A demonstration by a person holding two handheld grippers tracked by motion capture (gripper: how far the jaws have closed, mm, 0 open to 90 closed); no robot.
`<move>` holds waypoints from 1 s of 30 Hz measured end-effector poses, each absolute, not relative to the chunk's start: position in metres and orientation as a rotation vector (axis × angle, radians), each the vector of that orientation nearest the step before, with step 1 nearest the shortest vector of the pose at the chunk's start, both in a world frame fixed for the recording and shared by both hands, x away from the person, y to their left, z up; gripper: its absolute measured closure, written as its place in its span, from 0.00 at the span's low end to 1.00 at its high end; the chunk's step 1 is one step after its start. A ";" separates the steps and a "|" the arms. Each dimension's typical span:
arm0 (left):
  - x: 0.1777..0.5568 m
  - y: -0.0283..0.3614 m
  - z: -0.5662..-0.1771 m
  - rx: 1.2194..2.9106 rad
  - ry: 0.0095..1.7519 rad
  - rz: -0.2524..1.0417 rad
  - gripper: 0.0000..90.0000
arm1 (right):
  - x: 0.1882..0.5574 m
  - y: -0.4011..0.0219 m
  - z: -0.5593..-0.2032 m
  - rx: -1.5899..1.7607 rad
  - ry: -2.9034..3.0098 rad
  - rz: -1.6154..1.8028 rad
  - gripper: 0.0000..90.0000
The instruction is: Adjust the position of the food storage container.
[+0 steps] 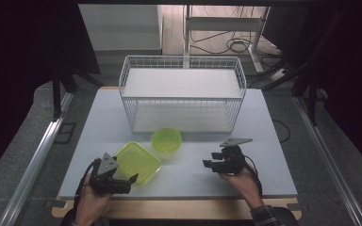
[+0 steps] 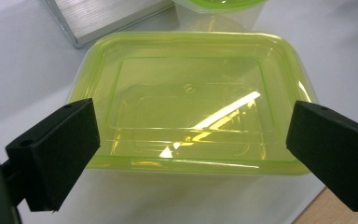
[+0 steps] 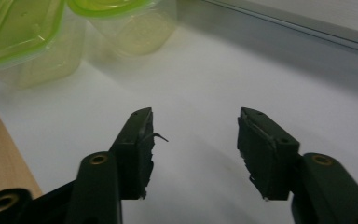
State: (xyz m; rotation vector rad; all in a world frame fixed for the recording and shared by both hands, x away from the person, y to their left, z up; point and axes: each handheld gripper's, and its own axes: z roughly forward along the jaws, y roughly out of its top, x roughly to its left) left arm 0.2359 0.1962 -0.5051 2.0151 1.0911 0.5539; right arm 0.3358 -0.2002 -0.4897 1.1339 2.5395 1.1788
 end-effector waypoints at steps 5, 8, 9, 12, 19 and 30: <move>0.235 0.196 -0.504 2.011 1.077 0.555 0.03 | 0.344 -0.187 -0.485 1.080 2.575 1.174 0.68; 0.235 0.197 -0.504 2.013 1.080 0.559 0.03 | 0.348 -0.180 -0.483 1.048 2.595 1.162 0.75; 0.235 0.197 -0.504 2.015 1.081 0.560 0.03 | 0.350 -0.177 -0.482 1.039 2.601 1.163 0.77; 0.235 0.197 -0.504 2.015 1.083 0.562 0.04 | 0.355 -0.170 -0.480 1.022 2.620 1.165 0.84; 0.235 0.196 -0.505 2.033 1.079 0.585 0.04 | 0.367 -0.155 -0.474 1.017 2.607 1.197 0.99; 0.234 0.197 -0.505 2.027 1.078 0.608 0.04 | 0.382 -0.124 -0.458 0.936 2.600 1.240 0.99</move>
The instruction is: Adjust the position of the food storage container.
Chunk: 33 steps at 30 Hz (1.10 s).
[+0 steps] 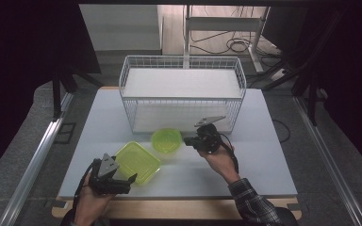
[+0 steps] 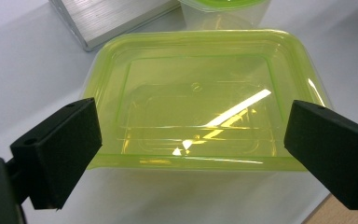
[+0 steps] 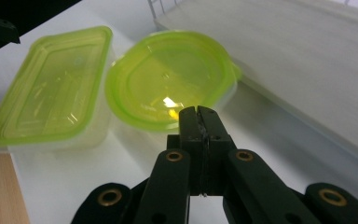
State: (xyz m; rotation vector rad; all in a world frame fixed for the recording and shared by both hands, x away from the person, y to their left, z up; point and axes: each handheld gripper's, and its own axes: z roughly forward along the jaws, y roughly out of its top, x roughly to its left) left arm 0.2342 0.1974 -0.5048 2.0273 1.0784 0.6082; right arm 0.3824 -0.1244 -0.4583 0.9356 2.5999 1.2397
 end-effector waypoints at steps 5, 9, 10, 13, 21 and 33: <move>0.234 0.198 -0.505 2.030 1.079 0.613 0.04 | 0.388 -0.106 -0.459 0.873 2.629 1.227 0.99; 0.234 0.198 -0.505 2.036 1.079 0.618 0.04 | 0.392 -0.089 -0.461 0.825 2.657 1.227 0.99; 0.234 0.198 -0.505 2.039 1.079 0.620 0.04 | 0.393 -0.084 -0.461 0.818 2.664 1.225 0.99; 0.234 0.198 -0.505 2.046 1.078 0.624 0.04 | 0.395 -0.070 -0.464 0.794 2.678 1.224 0.99; 0.234 0.198 -0.505 2.047 1.080 0.629 0.05 | 0.401 -0.032 -0.465 0.718 2.716 1.235 0.99; 0.234 0.196 -0.505 2.065 1.070 0.637 0.05 | 0.411 0.015 -0.481 0.638 2.781 1.125 0.99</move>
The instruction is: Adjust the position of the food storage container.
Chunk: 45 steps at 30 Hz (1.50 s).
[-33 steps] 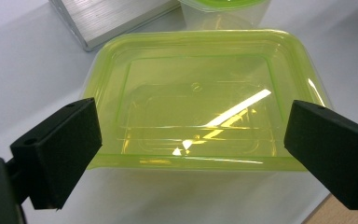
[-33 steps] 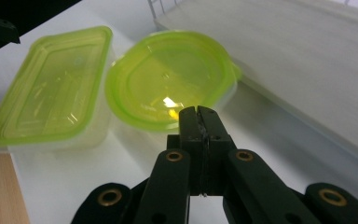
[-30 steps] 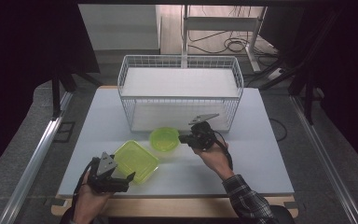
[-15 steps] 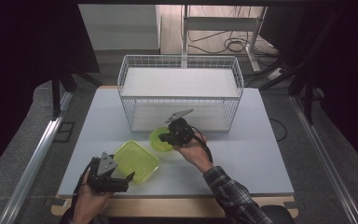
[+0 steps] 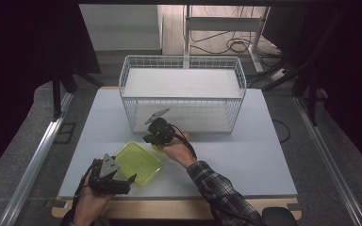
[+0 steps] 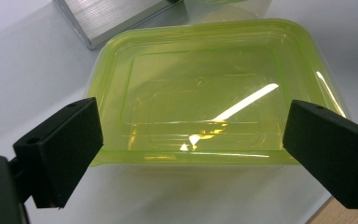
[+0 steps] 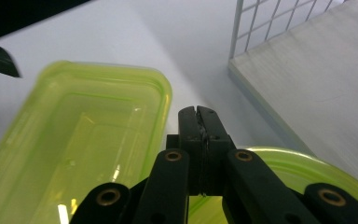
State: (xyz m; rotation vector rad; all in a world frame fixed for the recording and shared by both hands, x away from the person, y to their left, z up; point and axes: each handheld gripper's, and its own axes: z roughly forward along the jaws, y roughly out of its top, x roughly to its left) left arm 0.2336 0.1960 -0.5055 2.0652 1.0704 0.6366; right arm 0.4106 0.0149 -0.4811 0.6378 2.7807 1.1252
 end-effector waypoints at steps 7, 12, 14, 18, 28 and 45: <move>0.233 0.195 -0.506 2.075 1.067 0.637 0.05 | 0.418 0.005 -0.483 0.678 2.761 1.070 0.99; 0.233 0.194 -0.506 2.079 1.062 0.642 0.06 | 0.421 -0.012 -0.482 0.729 2.739 1.040 0.99; 0.233 0.194 -0.506 2.084 1.061 0.642 0.06 | 0.421 -0.021 -0.481 0.739 2.733 1.031 0.99; 0.233 0.193 -0.506 2.087 1.060 0.642 0.06 | 0.418 -0.039 -0.480 0.776 2.717 1.026 0.99; 0.234 0.192 -0.507 2.097 1.053 0.642 0.06 | 0.400 -0.081 -0.479 0.819 2.689 1.026 0.99; 0.235 0.191 -0.507 2.088 1.075 0.633 0.06 | 0.385 -0.168 -0.475 1.006 2.569 1.004 0.98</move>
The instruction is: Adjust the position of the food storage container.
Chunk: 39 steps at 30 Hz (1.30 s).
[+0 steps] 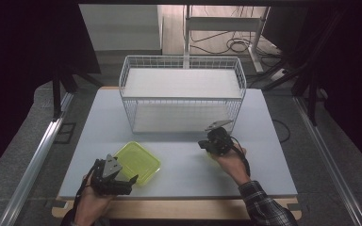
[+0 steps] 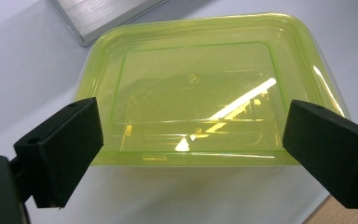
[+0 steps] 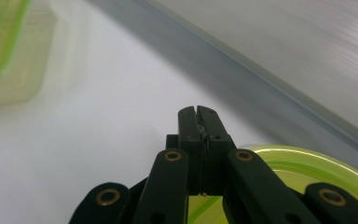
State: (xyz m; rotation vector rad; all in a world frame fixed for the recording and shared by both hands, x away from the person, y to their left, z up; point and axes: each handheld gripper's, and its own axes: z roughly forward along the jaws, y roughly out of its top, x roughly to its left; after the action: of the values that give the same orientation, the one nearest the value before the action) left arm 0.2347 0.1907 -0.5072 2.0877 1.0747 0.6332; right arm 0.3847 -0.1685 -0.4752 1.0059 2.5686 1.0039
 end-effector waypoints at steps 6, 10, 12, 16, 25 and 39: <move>0.234 0.191 -0.505 2.082 1.075 0.626 0.09 | 0.377 -0.202 -0.475 1.081 2.515 0.990 0.98; 0.235 0.193 -0.505 2.082 1.078 0.617 0.13 | 0.373 -0.223 -0.476 1.143 2.476 0.975 0.98; 0.237 0.195 -0.505 2.079 1.076 0.611 0.16 | 0.372 -0.229 -0.476 1.168 2.459 0.970 0.98; 0.241 0.201 -0.502 2.073 1.079 0.602 0.25 | 0.367 -0.230 -0.475 1.145 2.445 0.996 0.98; 0.262 0.236 -0.493 2.007 1.174 0.576 0.74 | 0.348 -0.222 -0.472 1.091 2.448 1.070 0.99; 0.304 0.273 -0.518 2.031 1.262 0.526 1.00 | 0.323 -0.205 -0.477 1.057 2.490 1.131 0.97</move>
State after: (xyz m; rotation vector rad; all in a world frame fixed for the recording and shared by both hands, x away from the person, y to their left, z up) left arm 0.3037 0.2730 -0.5178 2.0307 1.2618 0.5257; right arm 0.3234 -0.2049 -0.4772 1.0575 2.4899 1.1306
